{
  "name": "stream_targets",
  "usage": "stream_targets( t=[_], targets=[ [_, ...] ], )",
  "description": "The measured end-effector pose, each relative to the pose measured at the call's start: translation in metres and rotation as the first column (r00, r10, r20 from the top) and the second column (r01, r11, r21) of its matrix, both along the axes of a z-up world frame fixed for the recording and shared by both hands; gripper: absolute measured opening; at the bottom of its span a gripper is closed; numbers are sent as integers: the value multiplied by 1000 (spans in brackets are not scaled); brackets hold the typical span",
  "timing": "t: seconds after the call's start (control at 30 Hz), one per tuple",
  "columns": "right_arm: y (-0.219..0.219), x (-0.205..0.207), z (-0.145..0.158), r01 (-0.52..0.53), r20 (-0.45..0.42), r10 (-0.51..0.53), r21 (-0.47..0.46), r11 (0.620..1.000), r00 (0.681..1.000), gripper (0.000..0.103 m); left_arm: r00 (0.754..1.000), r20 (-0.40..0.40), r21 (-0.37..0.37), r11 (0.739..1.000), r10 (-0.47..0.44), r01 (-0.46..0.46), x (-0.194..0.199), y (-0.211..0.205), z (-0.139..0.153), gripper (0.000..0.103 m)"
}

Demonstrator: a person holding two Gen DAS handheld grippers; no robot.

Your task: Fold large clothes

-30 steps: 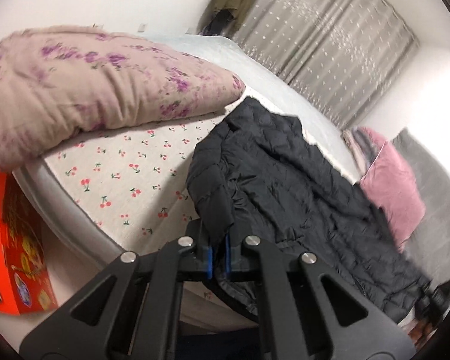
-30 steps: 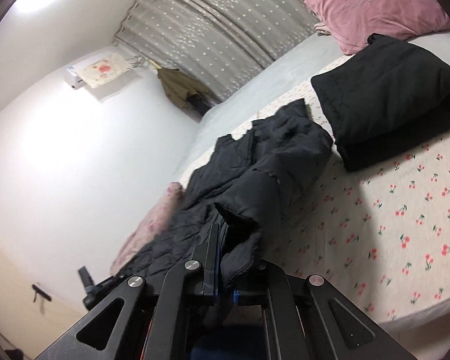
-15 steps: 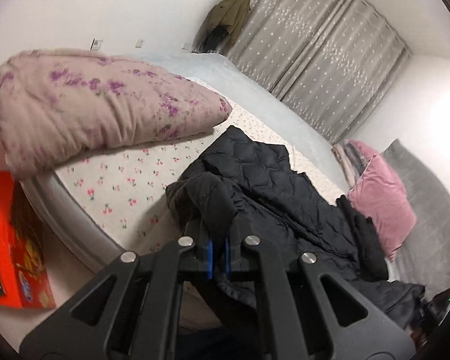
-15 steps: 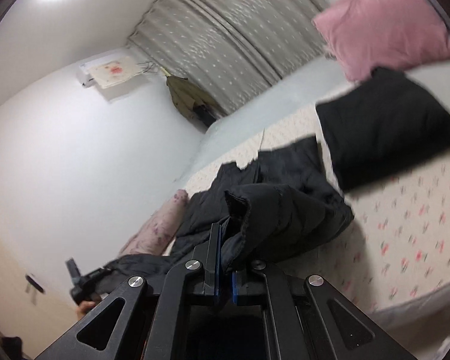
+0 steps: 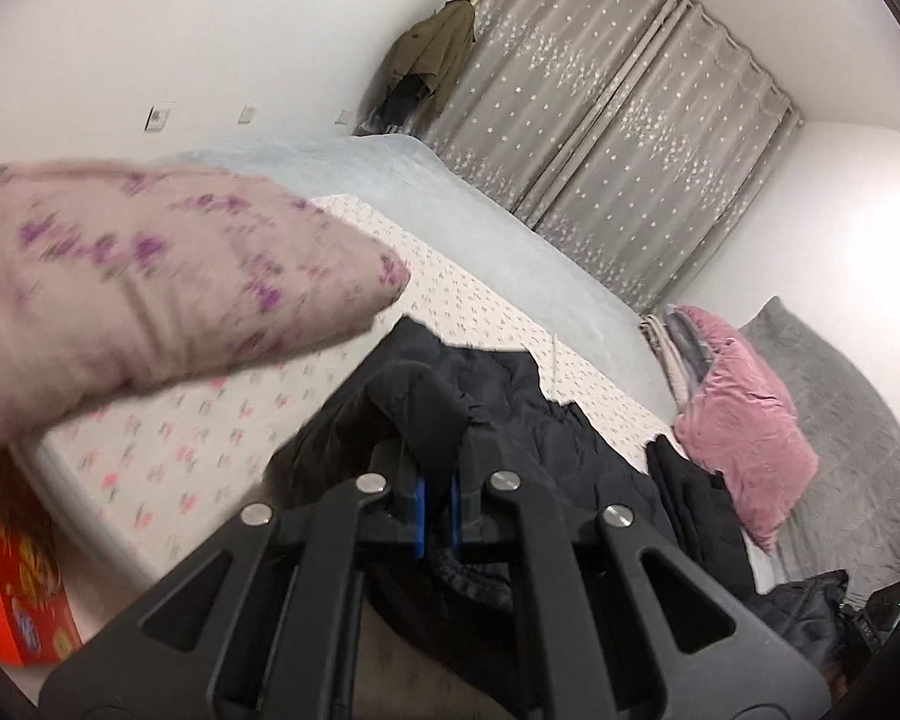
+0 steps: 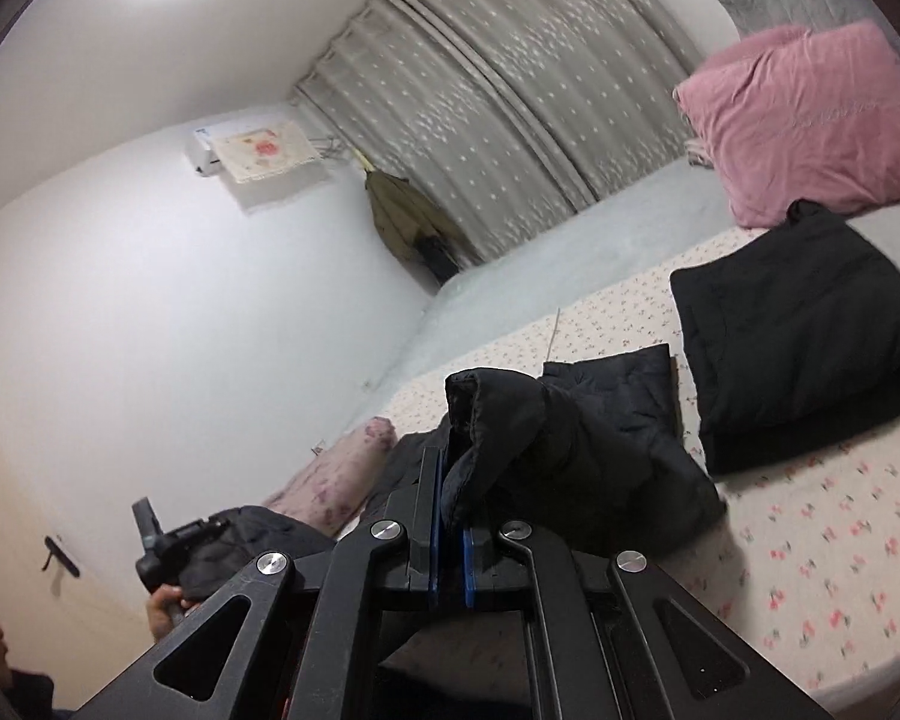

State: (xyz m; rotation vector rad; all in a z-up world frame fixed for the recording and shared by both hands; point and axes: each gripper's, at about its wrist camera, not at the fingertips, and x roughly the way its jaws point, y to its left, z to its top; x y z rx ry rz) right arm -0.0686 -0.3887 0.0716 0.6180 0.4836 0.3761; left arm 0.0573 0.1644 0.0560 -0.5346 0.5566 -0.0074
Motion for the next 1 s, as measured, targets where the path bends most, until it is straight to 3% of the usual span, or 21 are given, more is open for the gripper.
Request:
stream_targets(
  t=[0.17, 0.3, 0.4, 0.47, 0.53, 0.63, 0.67, 0.73, 0.83, 0.93, 1.0],
  targets=[
    [-18, 91, 8, 44, 28, -45, 34, 998, 999, 5, 1000, -22, 13, 1000, -1, 1, 101, -7, 21, 9],
    [-30, 196, -2, 136, -37, -137, -12, 991, 990, 5, 996, -90, 66, 998, -10, 16, 196, -19, 15, 20],
    [-42, 278, -32, 207, -130, -207, -14, 978, 970, 7, 987, -158, 43, 998, -34, 41, 271, -21, -11, 29],
    [-52, 332, -67, 243, -212, -231, 30, 970, 949, 8, 976, -211, 35, 998, -50, 59, 314, -19, -34, 45],
    [-58, 373, -101, 270, -294, -250, 30, 962, 922, 8, 960, -278, 68, 997, -24, 44, 348, -16, -58, 45],
    [-71, 418, -157, 301, -472, -254, 23, 953, 844, 8, 940, -341, 51, 997, -29, 49, 361, -7, -83, 44],
    [-78, 420, -167, 308, -498, -245, 47, 950, 832, 8, 939, -341, 36, 997, -48, 64, 356, -4, -86, 45],
    [-94, 417, -173, 306, -499, -207, 123, 944, 841, 8, 937, -344, 66, 994, -55, 82, 343, -1, -86, 45],
    [-114, 404, -155, 283, -445, -193, 145, 948, 874, 10, 934, -354, 112, 990, -47, 92, 321, 11, -84, 51],
    [-119, 385, -120, 253, -368, -232, 11, 967, 900, 25, 941, -332, 105, 989, -68, 109, 298, 14, -85, 63],
    [-110, 376, -106, 232, -338, -261, -123, 965, 904, 62, 936, -344, 140, 981, -77, 132, 296, 4, -90, 65]
  ],
)
